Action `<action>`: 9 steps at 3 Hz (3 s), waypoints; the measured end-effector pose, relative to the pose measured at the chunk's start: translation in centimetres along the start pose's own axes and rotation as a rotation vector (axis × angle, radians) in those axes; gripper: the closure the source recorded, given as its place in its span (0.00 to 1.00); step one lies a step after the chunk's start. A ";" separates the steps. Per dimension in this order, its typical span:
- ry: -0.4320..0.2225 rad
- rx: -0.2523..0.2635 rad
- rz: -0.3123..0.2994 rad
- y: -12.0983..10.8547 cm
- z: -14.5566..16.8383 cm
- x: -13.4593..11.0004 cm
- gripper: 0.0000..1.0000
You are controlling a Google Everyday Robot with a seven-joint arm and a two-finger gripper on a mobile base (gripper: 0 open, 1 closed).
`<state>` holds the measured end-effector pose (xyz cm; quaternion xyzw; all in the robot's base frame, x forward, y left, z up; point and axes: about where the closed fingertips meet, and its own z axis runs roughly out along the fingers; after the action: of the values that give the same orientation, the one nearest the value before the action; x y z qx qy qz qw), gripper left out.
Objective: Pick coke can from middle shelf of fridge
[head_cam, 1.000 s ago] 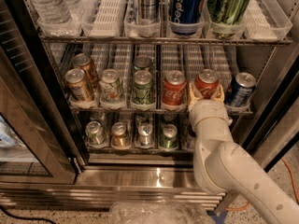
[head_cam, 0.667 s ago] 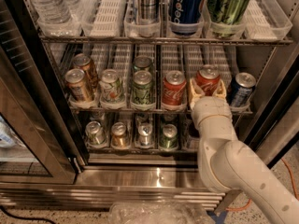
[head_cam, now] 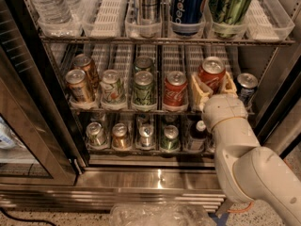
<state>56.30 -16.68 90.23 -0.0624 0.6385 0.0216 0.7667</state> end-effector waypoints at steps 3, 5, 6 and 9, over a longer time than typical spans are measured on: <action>0.204 -0.188 -0.139 -3.3 -2.7 1.8 1.00; 0.284 -0.528 0.068 9.7 -1.1 -2.2 1.00; 0.308 -0.590 0.132 10.9 -1.3 -2.1 1.00; 0.444 -0.817 0.107 13.9 -6.1 -1.4 1.00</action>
Offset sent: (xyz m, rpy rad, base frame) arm -0.0780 0.0158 -0.0186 -0.2600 0.2306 0.4680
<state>48.52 -3.56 89.56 -0.3295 0.7287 0.2969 0.5218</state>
